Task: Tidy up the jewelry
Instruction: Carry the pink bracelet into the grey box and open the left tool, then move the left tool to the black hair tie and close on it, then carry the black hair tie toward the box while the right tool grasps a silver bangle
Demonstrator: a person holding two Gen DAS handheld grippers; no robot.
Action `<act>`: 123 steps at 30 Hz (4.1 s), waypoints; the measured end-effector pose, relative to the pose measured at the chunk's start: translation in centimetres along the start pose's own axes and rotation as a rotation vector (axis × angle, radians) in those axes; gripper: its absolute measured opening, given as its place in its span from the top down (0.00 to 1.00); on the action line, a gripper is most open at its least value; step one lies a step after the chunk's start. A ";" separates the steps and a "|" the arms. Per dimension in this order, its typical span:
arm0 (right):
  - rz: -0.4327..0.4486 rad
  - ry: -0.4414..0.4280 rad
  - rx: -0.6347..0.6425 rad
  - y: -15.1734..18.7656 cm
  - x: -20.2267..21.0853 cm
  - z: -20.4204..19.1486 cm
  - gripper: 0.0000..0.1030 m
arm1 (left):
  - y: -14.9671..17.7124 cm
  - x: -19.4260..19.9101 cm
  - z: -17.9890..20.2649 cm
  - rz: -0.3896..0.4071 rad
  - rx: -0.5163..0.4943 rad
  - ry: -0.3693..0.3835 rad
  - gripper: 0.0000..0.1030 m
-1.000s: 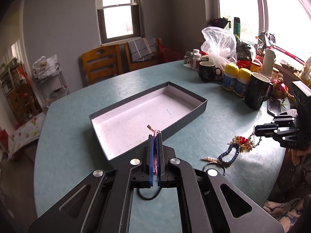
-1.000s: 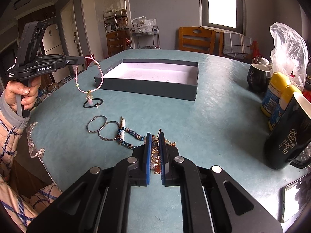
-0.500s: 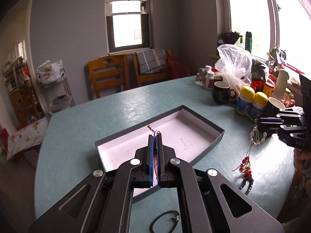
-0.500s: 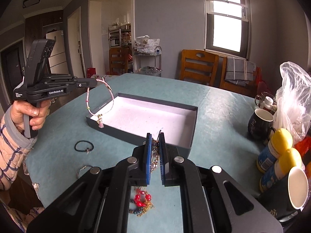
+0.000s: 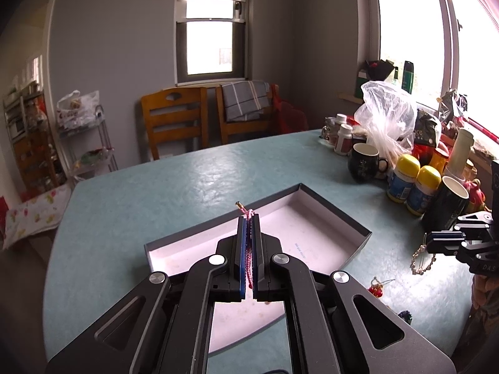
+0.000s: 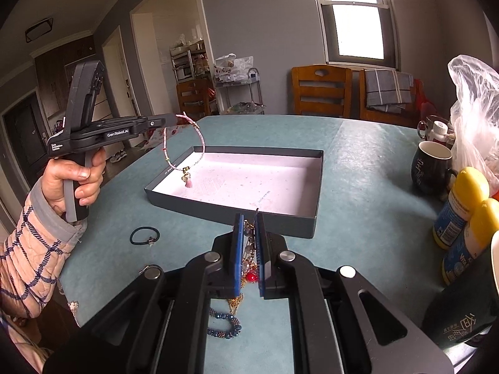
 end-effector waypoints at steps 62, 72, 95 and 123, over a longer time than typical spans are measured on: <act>-0.061 0.077 -0.081 3.0 -3.1 2.4 0.15 | 12.5 4.0 1.9 -0.151 -0.029 0.046 0.34; -0.083 0.068 -0.090 4.5 -3.2 1.9 0.13 | 15.8 2.4 2.9 -0.260 -0.095 0.006 0.34; -0.106 0.065 -0.070 5.2 -3.0 1.0 0.10 | 15.3 -1.0 5.1 -0.329 -0.166 0.031 0.87; -0.285 -0.152 0.280 6.9 -7.1 -11.5 0.28 | 15.6 -0.5 4.4 -0.330 -0.136 0.043 0.87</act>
Point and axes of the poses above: each gripper's, at about its wrist camera, not at the fingertips, and x roughly against the way its jaws point, z to its right, y to its underside, the point moved 4 cm from there along -x, roughly the way its jaws point, and after that the axes turned 7 degrees about -z, right-handed, at the moved point
